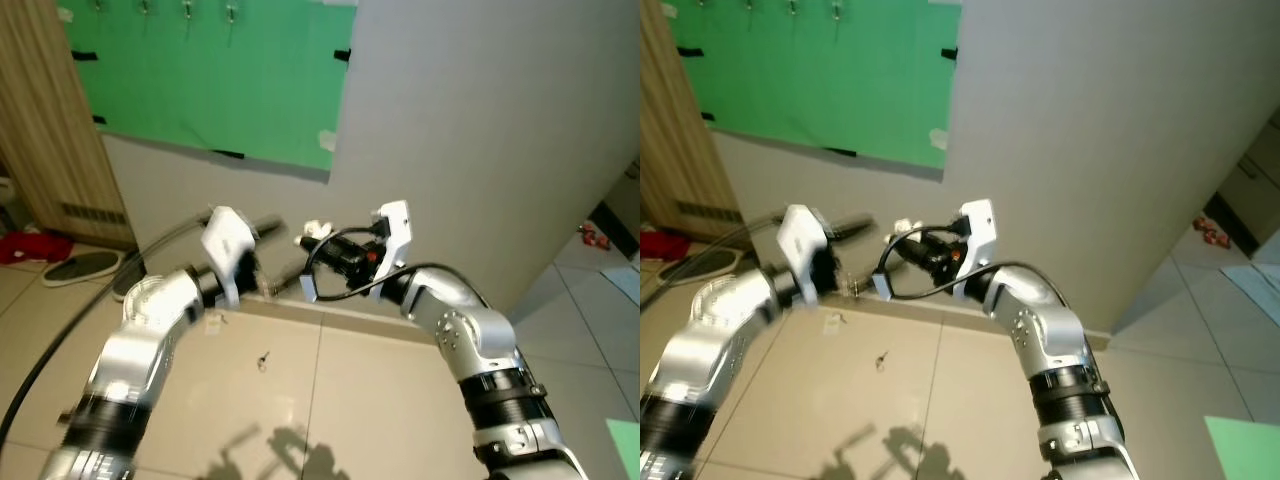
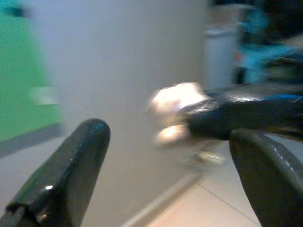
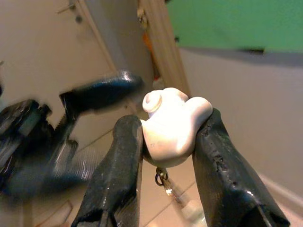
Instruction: Hang keys on a hook
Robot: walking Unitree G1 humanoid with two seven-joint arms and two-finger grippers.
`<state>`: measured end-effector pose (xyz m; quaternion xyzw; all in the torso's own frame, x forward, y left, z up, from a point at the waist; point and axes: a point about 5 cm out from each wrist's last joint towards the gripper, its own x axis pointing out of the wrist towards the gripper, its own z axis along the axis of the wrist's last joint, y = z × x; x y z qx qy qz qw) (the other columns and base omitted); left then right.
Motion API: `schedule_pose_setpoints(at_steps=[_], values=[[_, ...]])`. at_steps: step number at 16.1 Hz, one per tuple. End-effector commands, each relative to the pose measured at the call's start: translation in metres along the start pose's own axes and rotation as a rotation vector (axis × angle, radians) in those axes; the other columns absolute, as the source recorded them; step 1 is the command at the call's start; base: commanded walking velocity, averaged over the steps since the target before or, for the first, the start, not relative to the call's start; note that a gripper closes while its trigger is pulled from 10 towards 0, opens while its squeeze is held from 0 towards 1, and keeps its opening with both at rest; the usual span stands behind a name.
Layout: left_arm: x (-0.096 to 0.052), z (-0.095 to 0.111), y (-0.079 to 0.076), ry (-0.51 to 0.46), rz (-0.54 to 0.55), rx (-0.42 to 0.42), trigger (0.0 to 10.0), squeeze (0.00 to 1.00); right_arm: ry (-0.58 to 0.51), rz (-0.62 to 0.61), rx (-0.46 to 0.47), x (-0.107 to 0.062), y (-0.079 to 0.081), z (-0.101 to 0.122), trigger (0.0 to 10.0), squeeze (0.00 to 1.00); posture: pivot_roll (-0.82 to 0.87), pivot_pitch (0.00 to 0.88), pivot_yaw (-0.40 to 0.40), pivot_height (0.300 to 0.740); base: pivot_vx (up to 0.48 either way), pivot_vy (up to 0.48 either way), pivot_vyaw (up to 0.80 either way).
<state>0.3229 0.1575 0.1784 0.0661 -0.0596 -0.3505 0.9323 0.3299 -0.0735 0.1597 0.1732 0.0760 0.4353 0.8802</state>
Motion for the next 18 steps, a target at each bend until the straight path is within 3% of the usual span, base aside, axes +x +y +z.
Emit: schedule_pose_setpoints(at_steps=[1,2,5,6,9,18], values=[[-0.001,0.021,0.02,-0.102,0.141,-0.002,10.0,0.0,0.007,0.011,0.0,-0.001,0.001,-0.002,0.0,0.0,0.05,0.0,-0.086,0.74,0.0,0.0,0.0],[-0.003,0.026,0.025,-0.13,0.184,-0.026,10.0,0.0,0.013,0.01,0.0,-0.002,0.001,-0.004,0.0,0.0,0.05,0.0,-0.087,0.74,0.0,0.0,0.0],[-0.006,0.0,0.003,0.028,-0.006,-0.005,10.0,0.0,-0.007,0.029,0.016,-0.002,0.005,0.001,0.0,0.0,0.05,0.0,-0.085,0.74,0.0,0.0,0.0],[-0.007,-0.005,-0.007,0.052,-0.081,-0.028,10.0,0.0,-0.015,0.038,0.023,-0.002,0.006,0.004,0.0,0.0,0.05,0.0,-0.085,0.74,0.0,0.0,0.0],[-0.009,-0.007,-0.017,0.066,-0.155,-0.041,10.0,0.0,-0.035,0.047,0.034,-0.002,0.006,0.01,0.0,0.0,0.04,0.0,-0.087,0.74,0.0,0.0,0.0],[-0.011,-0.006,-0.021,0.074,-0.22,-0.034,10.0,0.0,-0.042,0.064,0.052,-0.003,0.008,0.015,0.0,0.0,0.04,0.0,-0.084,0.74,0.0,0.0,0.0]])
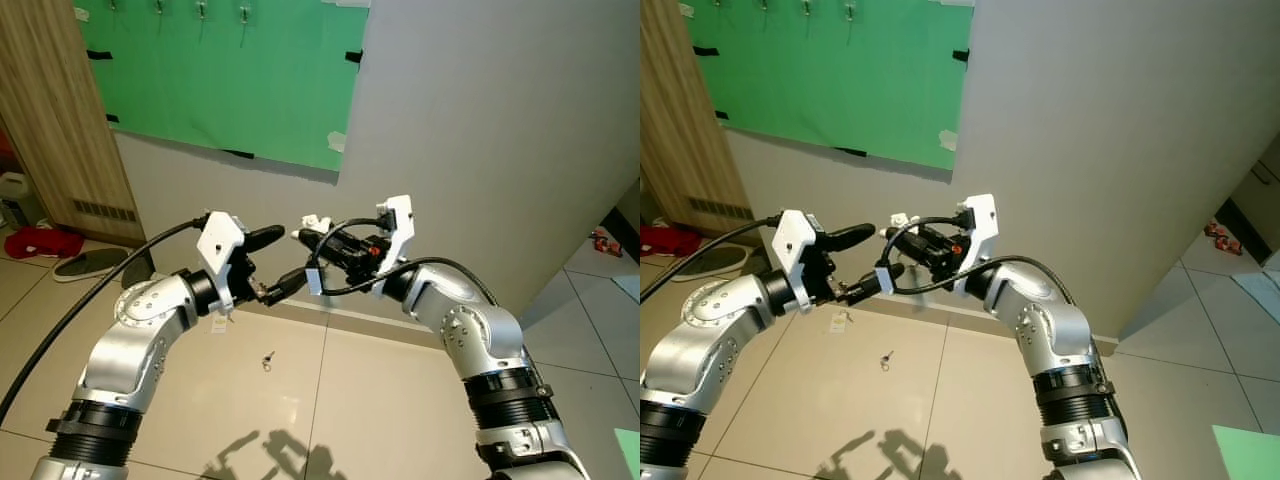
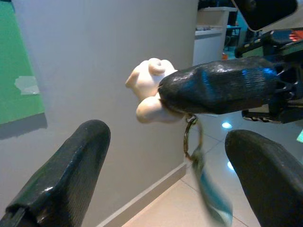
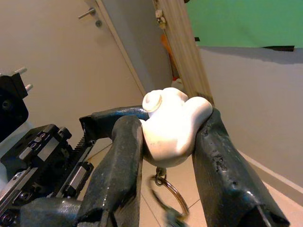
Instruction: Hang keys on a hook
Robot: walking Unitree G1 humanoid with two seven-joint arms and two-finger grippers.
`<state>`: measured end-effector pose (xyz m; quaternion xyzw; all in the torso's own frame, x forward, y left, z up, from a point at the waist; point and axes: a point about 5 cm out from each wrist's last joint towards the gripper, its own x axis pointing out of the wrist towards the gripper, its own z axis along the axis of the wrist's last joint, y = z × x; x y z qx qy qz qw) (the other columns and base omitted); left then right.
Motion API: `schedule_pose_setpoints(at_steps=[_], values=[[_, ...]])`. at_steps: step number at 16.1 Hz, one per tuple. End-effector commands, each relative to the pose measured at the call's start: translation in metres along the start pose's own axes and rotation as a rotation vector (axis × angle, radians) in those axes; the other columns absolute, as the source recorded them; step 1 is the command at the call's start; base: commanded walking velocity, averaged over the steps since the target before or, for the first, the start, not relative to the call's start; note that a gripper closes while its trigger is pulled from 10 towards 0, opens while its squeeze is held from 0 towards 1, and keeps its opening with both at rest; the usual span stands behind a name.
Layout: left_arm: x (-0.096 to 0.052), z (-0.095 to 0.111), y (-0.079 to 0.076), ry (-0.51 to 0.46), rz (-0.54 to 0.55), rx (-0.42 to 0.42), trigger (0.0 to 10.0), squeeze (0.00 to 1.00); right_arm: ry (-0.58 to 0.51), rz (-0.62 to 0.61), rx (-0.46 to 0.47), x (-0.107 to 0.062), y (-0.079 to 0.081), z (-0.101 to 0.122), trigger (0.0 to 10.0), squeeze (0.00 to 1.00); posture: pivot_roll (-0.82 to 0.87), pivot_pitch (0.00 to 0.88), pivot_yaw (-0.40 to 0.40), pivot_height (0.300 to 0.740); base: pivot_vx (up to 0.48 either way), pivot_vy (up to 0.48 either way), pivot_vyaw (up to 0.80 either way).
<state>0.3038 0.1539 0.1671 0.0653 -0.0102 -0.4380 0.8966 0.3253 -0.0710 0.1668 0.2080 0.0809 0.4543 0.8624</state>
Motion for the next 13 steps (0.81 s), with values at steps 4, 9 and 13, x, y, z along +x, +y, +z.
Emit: schedule_pose_setpoints(at_steps=[4,9,13], values=[[0.0028,0.0001,-0.008,0.004,-0.048,0.002,8.7,0.0,-0.027,0.021,-0.01,-0.0026,0.003,0.0093,0.0,0.0,0.04,0.0,-0.085,0.74,0.0,0.0,0.0],[0.0045,-0.003,-0.0137,0.009,-0.084,-0.018,8.4,0.0,-0.023,0.045,0.001,-0.0024,0.0064,0.0092,0.0,0.0,0.03,0.0,-0.083,0.74,0.0,0.0,0.0],[0.0052,-0.003,-0.0139,0.002,-0.089,-0.028,5.0,0.0,-0.022,0.05,0.005,-0.0026,0.0072,0.0091,0.0,0.0,0.03,0.0,-0.083,0.74,0.0,0.0,0.0]])
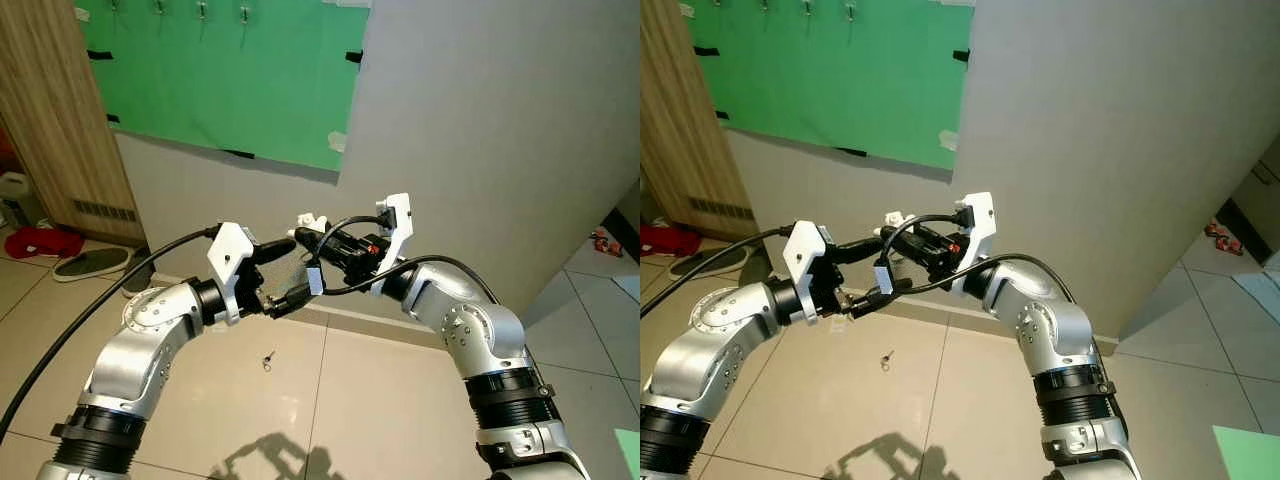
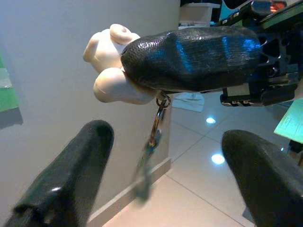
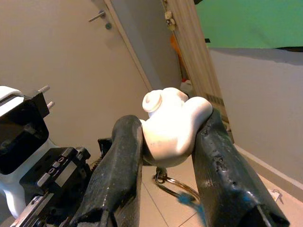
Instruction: Hang keys on a hook
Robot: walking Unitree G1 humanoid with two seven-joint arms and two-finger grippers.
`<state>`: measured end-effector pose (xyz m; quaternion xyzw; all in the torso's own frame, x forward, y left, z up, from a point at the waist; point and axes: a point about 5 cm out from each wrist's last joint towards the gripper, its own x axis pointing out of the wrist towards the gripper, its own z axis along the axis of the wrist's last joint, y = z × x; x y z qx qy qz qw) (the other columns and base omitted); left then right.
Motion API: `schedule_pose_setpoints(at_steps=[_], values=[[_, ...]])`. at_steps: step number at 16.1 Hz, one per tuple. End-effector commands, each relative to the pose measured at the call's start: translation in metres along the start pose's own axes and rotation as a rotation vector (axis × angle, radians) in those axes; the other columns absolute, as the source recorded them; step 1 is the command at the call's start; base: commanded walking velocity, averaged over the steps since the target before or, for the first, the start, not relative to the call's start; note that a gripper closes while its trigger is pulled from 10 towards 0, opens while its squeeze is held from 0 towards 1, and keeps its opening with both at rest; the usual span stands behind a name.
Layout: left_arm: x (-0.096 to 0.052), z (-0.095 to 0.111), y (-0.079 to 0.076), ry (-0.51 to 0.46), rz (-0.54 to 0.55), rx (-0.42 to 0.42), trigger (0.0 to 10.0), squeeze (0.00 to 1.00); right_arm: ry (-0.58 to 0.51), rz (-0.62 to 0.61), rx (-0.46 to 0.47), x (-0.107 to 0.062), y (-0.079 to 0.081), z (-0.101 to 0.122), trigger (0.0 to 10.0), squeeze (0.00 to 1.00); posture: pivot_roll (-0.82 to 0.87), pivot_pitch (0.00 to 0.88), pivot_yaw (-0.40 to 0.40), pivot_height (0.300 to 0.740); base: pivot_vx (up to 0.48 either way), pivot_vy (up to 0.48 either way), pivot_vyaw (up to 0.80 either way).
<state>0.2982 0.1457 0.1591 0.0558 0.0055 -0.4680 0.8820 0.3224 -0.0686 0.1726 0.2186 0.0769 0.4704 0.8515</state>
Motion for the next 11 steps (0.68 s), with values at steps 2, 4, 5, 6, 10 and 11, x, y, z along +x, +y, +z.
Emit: schedule_pose_setpoints(at_steps=[2,4,5,6,10,11], values=[[0.0029,0.0037,-0.0043,-0.018,-0.029,-0.002,3.5,0.0,-0.01,0.013,-0.007,-0.0035,0.0021,0.0043,0.0,0.0,0.03,0.0,-0.083,0.74,0.0,0.0,0.0],[0.0027,0.0032,-0.0044,-0.015,-0.027,0.0,0.0,0.0,-0.006,0.015,-0.004,-0.0038,0.002,0.0034,0.0,0.0,0.03,0.0,-0.083,0.74,0.0,0.0,0.0],[0.0028,0.0032,-0.004,-0.015,-0.024,0.001,0.0,0.0,-0.005,0.016,-0.004,-0.0038,0.002,0.0033,0.0,0.0,0.03,0.0,-0.084,0.74,0.0,0.0,0.0],[0.0028,0.0031,-0.0037,-0.015,-0.022,0.002,0.0,0.0,-0.004,0.017,-0.004,-0.0038,0.0021,0.0033,0.0,0.0,0.03,0.0,-0.084,0.74,0.0,0.0,0.0],[0.0035,0.0027,-0.0029,-0.017,-0.019,0.0,0.0,0.0,-0.005,0.027,0.002,-0.0041,0.0035,0.0039,0.0,0.0,0.03,0.0,-0.082,0.74,0.0,0.0,0.0],[0.003,0.003,-0.0027,-0.018,-0.018,0.001,0.0,0.0,-0.005,0.027,0.004,-0.0048,0.0034,0.0037,0.0,0.0,0.03,0.0,-0.081,0.74,0.0,0.0,0.0]])
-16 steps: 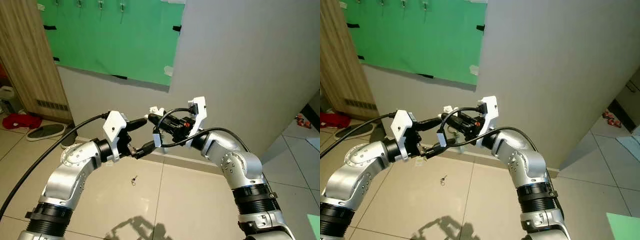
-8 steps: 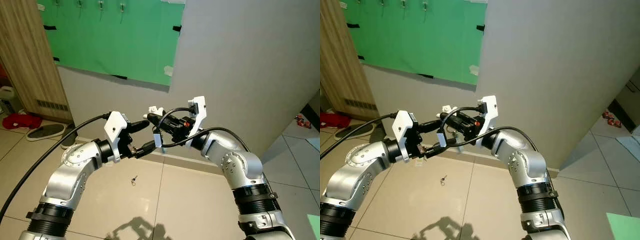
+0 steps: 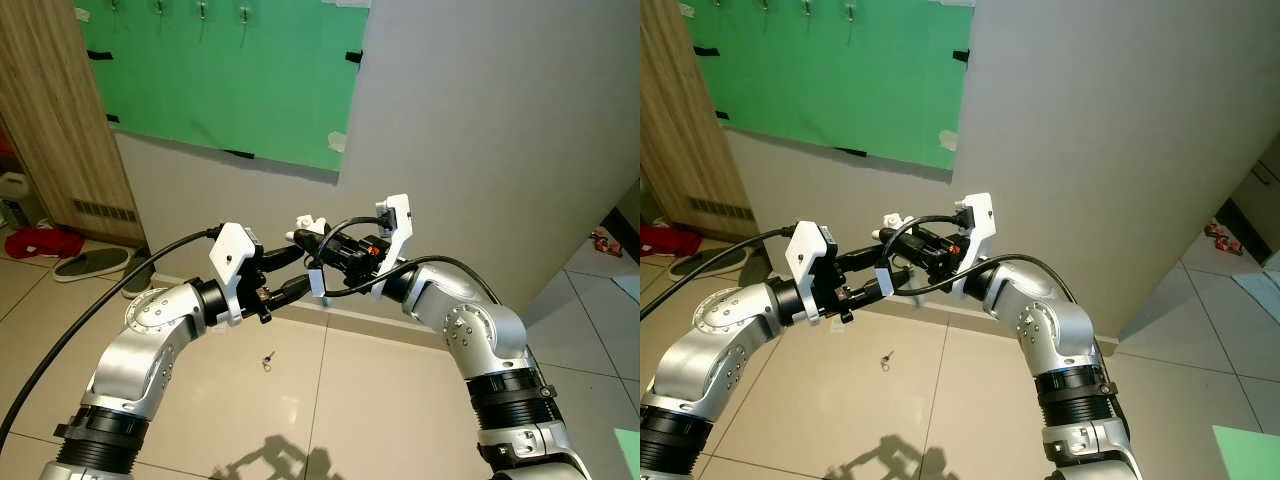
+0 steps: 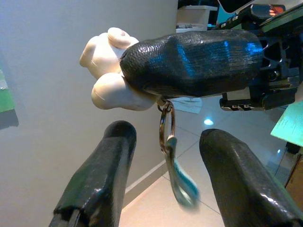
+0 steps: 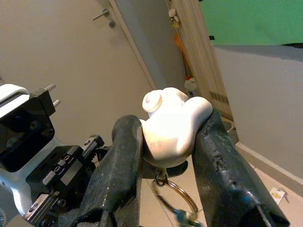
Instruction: Hang keys on a hook
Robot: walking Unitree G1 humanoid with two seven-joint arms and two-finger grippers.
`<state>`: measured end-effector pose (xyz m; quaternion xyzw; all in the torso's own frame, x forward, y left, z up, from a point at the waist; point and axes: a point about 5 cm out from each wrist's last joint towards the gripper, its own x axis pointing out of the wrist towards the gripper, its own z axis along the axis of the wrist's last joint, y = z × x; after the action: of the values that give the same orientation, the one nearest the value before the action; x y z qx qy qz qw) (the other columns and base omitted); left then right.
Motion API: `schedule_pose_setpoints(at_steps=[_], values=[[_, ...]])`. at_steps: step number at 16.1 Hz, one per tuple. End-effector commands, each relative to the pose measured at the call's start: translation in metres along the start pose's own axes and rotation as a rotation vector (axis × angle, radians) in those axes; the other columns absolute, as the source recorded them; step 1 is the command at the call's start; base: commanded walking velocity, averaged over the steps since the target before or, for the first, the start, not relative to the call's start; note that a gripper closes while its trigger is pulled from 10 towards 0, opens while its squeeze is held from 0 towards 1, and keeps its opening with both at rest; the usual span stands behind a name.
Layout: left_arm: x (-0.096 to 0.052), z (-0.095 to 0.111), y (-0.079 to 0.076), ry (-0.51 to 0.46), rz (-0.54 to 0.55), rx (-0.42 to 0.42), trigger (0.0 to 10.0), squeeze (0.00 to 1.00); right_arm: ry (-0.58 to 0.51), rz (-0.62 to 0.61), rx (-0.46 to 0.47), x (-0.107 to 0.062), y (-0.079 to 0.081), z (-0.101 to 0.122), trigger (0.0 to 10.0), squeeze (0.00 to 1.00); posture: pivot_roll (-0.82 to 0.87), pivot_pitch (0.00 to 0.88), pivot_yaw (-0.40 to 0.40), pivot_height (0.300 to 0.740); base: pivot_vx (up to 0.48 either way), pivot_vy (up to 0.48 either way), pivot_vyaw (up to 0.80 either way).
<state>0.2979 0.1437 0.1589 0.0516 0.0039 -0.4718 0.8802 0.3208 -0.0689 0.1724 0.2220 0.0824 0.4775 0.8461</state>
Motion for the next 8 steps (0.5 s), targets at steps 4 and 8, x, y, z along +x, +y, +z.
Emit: schedule_pose_setpoints(at_steps=[4,8], values=[[0.0017,0.0039,-0.0003,-0.018,-0.004,0.005,0.0,0.0,-0.014,0.014,-0.004,-0.0037,0.0021,0.0039,0.0,0.0,0.03,0.0,-0.082,0.74,0.0,0.0,0.0],[0.0018,0.0043,-0.0007,-0.024,-0.004,0.002,0.0,0.0,-0.013,0.015,-0.001,-0.0038,0.0021,0.0034,0.0,0.0,0.03,0.0,-0.083,0.74,0.0,0.0,0.0]])
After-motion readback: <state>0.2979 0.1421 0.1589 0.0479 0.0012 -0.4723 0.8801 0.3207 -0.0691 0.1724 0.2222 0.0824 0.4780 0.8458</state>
